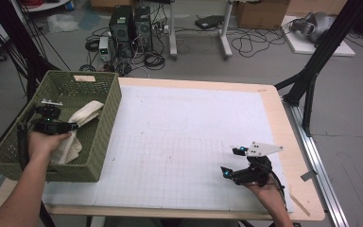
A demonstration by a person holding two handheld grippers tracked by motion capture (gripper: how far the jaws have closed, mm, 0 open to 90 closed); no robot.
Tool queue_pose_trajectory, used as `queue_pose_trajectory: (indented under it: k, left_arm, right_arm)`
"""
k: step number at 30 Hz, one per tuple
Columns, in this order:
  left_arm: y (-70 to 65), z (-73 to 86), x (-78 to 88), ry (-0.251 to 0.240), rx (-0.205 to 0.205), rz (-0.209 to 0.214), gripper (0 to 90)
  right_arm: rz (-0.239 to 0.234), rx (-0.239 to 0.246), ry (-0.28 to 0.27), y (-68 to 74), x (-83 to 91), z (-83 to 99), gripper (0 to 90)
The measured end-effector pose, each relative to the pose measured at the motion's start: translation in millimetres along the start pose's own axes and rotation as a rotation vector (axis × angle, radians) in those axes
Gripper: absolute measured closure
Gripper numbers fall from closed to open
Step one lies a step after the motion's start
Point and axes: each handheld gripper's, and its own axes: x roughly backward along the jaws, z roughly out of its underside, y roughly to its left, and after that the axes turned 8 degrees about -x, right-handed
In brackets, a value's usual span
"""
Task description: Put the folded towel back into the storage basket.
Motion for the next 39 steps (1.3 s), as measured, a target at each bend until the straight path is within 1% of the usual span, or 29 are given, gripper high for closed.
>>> queue_pose_trajectory:
  k: [4, 7, 12, 15, 16, 18, 22, 23, 25, 28, 30, 32, 35, 36, 37, 39]
  left_arm:
    - [-1.6, 0.6, -3.3, 0.05, -0.013, 0.003, 77.4]
    - [-2.0, 1.4, -6.5, 0.088, -0.014, 0.023, 77.4]
    - [-2.6, 2.3, -10.9, 0.133, -0.014, 0.045, 77.4]
    - [-3.3, 2.4, -12.7, 0.148, -0.017, 0.059, 77.4]
    - [-3.3, 2.5, -13.0, 0.148, -0.016, 0.059, 77.4]
    - [-2.9, 1.8, -11.8, 0.129, -0.012, 0.052, 77.1]
    - [-0.4, 0.4, -9.0, 0.057, 0.01, 0.034, 76.0]
    - [0.6, 0.2, -9.1, 0.037, 0.023, 0.033, 75.5]
    - [0.9, 0.0, -10.8, 0.015, 0.039, 0.02, 72.3]
    - [-0.4, -0.6, -10.5, -0.006, 0.026, 0.016, 64.7]
    - [-0.5, -0.7, -9.1, -0.01, 0.014, 0.016, 61.2]
    - [-0.3, -0.4, -7.8, 0.004, -0.006, 0.017, 58.4]
    - [0.4, 0.1, -5.5, 0.01, -0.03, 0.031, 56.5]
    - [0.7, 0.2, -4.8, 0.017, -0.042, 0.033, 56.0]
    - [0.6, 0.4, -4.7, 0.023, -0.041, 0.04, 55.3]
    - [0.2, -0.2, -4.1, 0.043, -0.064, 0.048, 53.4]
  right_arm:
    - [-0.001, -0.004, 0.0, -0.2, 0.5, 0.0, 12.4]
    - [-0.001, -0.002, 0.0, 0.0, 0.2, 0.0, 12.4]
    - [-0.001, -0.004, -0.003, -0.1, 0.6, -0.1, 12.4]
    - [-0.004, -0.005, -0.003, -0.1, 0.8, -0.1, 12.4]
    - [-0.003, -0.004, -0.003, -0.1, 0.8, -0.1, 12.4]
    - [-0.003, -0.005, -0.003, 0.2, 0.9, -0.1, 12.4]
    - [-0.002, -0.002, -0.009, -0.4, 1.1, -0.2, 12.4]
    - [-0.003, -0.002, -0.009, -0.2, 1.2, -0.3, 12.4]
    - [-0.002, -0.002, -0.009, 0.0, 1.1, -0.3, 12.4]
    - [-0.003, 0.002, -0.009, 0.1, 1.5, -0.1, 12.4]
    - [-0.005, -0.003, -0.01, -0.2, 1.7, -0.1, 12.4]
    - [-0.004, -0.002, -0.009, -0.2, 1.2, -0.2, 12.4]
    - [-0.005, 0.006, -0.004, 0.7, 0.6, -0.2, 12.4]
    - [-0.006, 0.005, -0.005, 0.8, 0.6, -0.2, 12.4]
    - [-0.007, 0.002, -0.005, 0.8, 0.8, -0.2, 12.4]
    - [-0.003, 0.004, -0.007, 0.2, 1.0, -0.2, 12.4]
